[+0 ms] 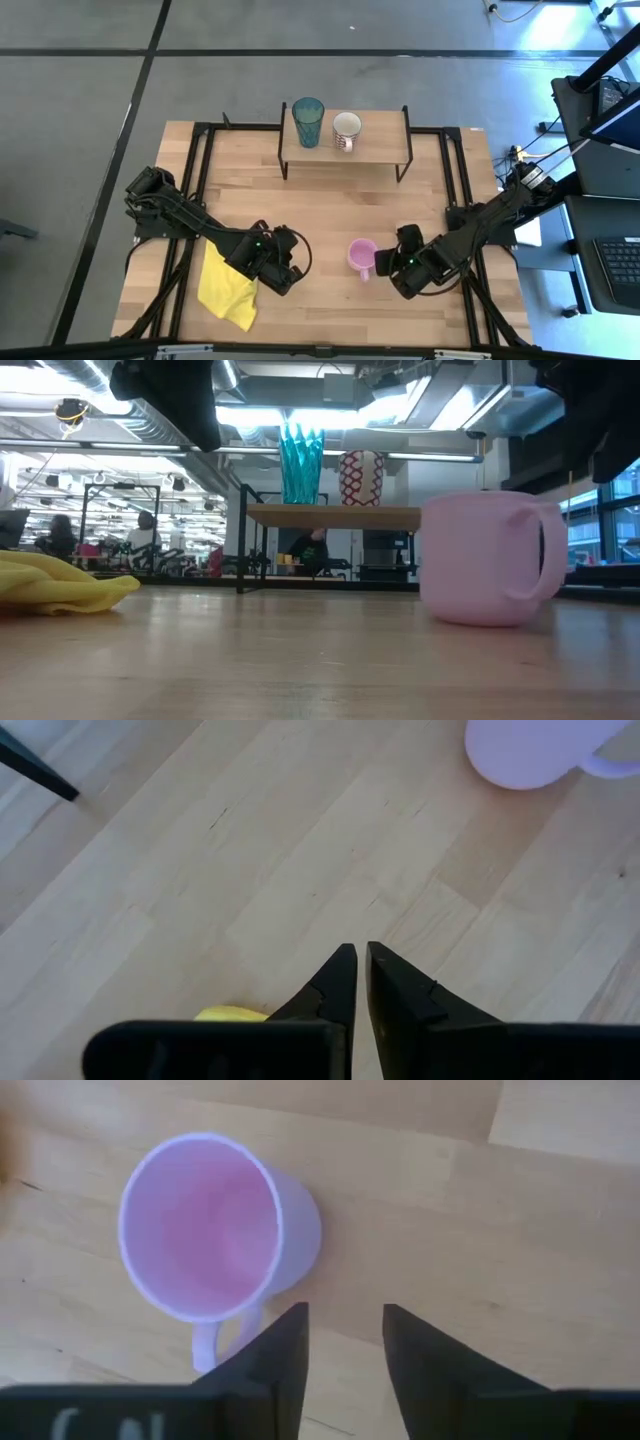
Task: Stack small to large cups/mugs on shelf
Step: Put the pink cup on the shelf
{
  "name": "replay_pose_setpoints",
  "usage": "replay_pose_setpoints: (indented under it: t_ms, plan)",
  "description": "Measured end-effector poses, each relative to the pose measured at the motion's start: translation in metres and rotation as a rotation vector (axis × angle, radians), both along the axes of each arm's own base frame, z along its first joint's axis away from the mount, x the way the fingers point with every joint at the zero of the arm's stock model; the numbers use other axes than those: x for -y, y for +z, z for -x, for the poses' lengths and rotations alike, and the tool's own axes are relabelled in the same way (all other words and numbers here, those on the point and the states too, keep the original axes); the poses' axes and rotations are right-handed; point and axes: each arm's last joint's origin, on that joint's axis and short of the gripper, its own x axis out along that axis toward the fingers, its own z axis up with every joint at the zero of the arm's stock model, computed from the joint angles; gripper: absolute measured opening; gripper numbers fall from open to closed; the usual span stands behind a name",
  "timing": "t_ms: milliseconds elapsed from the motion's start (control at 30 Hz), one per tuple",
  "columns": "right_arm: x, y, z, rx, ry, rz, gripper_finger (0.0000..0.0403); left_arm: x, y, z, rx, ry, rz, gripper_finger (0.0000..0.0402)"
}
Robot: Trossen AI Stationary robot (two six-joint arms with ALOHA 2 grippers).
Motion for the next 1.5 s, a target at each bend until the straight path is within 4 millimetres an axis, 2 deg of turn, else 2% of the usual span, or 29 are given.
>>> replay_pose_setpoints:
  t_ms: [200,300,433,533,700,800,933,1133,1300,1500]
  plan:
    - [0.004,0.002,-0.001,0.006,0.060,0.053,0.0137,0.000,0.000,-0.001,0.008,0.000,0.005,0.0021]
    - [0.013,0.013,-0.006,0.031,0.127,0.106,0.0138,-0.001,0.001,-0.005,0.033,0.009,0.018,0.0021]
    - [0.024,0.034,-0.014,0.063,0.236,0.155,0.0138,-0.005,0.005,-0.019,0.122,-0.021,0.043,0.0021]
    - [0.031,0.040,-0.016,0.055,0.279,0.143,0.0138,-0.014,0.008,-0.032,0.200,-0.004,0.068,0.0021]
    - [0.037,0.031,-0.014,-0.027,0.322,0.096,0.0138,-0.037,-0.003,-0.049,0.207,0.089,0.057,0.0021]
    - [0.038,0.021,-0.012,-0.067,0.337,0.061,0.0138,-0.042,-0.015,-0.057,0.176,0.110,0.083,0.0021]
    - [0.038,0.015,-0.011,-0.085,0.347,0.026,0.0138,-0.038,-0.026,-0.068,0.196,0.104,0.147,0.0021]
    - [0.035,0.010,-0.016,-0.038,0.358,-0.032,0.0138,-0.034,-0.035,-0.084,0.316,0.180,0.249,0.0021]
    - [0.034,0.011,-0.022,0.025,0.356,-0.055,0.0138,-0.029,-0.030,-0.095,0.436,0.184,0.322,0.0021]
    - [0.036,0.011,-0.023,0.015,0.374,-0.043,0.0138,-0.023,-0.022,-0.091,0.468,0.171,0.335,0.0021]
